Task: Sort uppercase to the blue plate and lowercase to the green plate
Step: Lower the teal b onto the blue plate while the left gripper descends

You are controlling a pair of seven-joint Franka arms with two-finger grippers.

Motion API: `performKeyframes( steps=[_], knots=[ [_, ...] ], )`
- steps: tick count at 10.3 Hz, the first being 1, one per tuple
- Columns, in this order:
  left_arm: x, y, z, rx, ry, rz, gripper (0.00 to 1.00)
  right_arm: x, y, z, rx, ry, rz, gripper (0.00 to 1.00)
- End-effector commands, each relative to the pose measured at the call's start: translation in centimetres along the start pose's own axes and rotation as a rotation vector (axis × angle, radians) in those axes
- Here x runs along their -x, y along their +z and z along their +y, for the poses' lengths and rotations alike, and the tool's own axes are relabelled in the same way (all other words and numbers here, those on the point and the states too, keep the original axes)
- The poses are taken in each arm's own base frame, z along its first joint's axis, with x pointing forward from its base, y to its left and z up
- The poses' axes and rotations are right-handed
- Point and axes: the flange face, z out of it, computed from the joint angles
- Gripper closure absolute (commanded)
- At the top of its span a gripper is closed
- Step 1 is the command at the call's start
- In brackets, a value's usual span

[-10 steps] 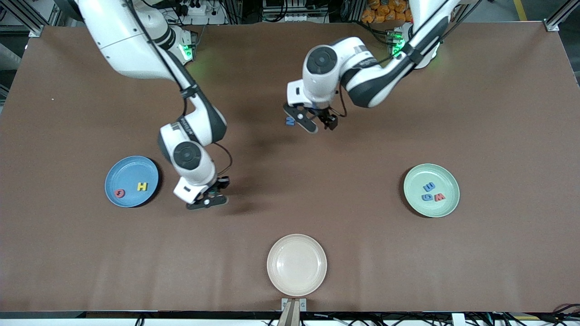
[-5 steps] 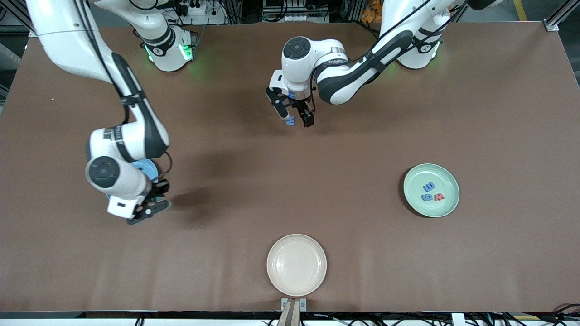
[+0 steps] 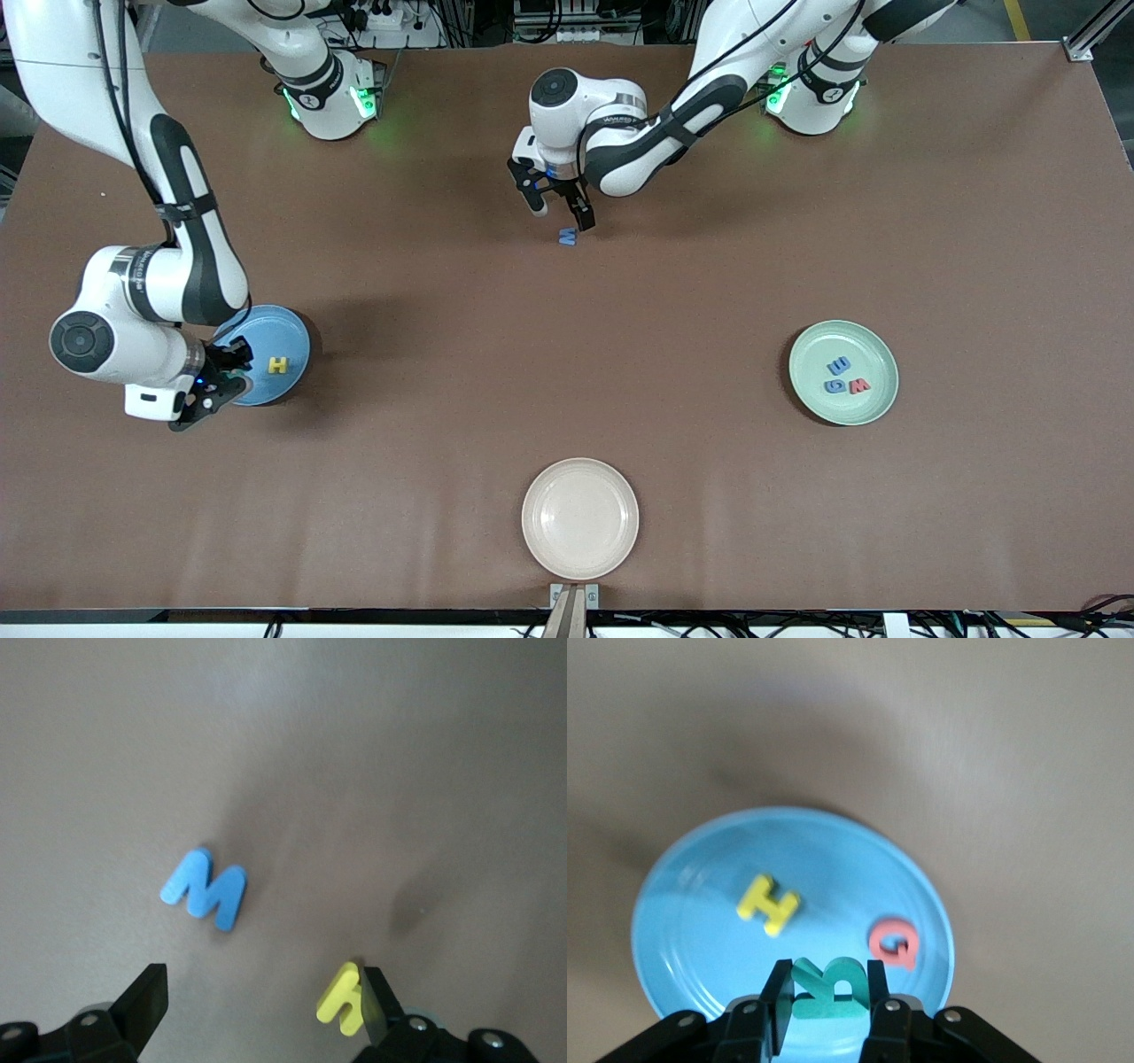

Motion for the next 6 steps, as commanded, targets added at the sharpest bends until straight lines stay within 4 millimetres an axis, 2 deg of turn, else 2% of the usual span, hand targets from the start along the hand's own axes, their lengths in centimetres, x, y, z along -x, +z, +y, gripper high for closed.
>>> performKeyframes(
  steps=[1, 2, 3, 5, 6],
  knots=[
    [1.2, 0.4, 0.0, -0.022, 0.002, 0.005, 0.1, 2.6, 2.4, -0.5, -0.053, 0.018, -0.033, 0.67],
    [1.4, 0.6, 0.2, -0.022, -0.001, 0.0, 0.1, 3.2, 3.9, -0.9, -0.083, 0.04, -0.045, 0.67],
    [1.5, 0.6, 0.5, -0.02, -0.006, 0.0, 0.1, 3.3, 4.5, -1.6, -0.12, 0.062, -0.041, 0.67],
    [1.9, 0.3, 1.6, -0.013, -0.004, 0.002, 0.14, 3.3, 4.9, -1.9, -0.125, 0.063, -0.043, 0.59],
    [2.2, 0.1, 1.7, -0.018, -0.006, 0.002, 0.14, 3.2, 4.9, -1.8, -0.121, 0.062, -0.04, 0.4]
  ],
)
